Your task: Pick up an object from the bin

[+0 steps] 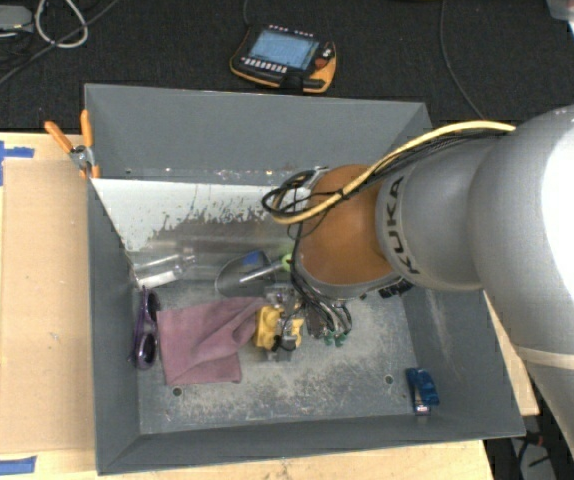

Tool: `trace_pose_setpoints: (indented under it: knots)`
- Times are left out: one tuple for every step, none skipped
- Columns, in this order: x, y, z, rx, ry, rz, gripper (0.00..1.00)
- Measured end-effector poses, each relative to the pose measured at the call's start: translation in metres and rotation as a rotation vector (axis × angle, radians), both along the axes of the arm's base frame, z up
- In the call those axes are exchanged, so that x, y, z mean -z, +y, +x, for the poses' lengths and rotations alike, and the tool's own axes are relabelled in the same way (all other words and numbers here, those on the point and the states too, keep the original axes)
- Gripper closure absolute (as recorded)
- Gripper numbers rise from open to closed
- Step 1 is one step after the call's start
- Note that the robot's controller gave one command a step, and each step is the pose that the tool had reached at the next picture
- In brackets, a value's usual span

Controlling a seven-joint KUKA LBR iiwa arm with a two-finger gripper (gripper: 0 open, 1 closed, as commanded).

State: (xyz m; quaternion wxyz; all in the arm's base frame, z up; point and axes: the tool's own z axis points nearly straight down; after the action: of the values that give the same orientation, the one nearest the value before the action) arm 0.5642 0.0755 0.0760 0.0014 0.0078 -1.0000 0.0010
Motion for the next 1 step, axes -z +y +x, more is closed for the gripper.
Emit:
trace_pose_setpoints:
  knots:
    - [-0.0103,0.0001,0.0005,-0.002,-0.002,0.000,1.00]
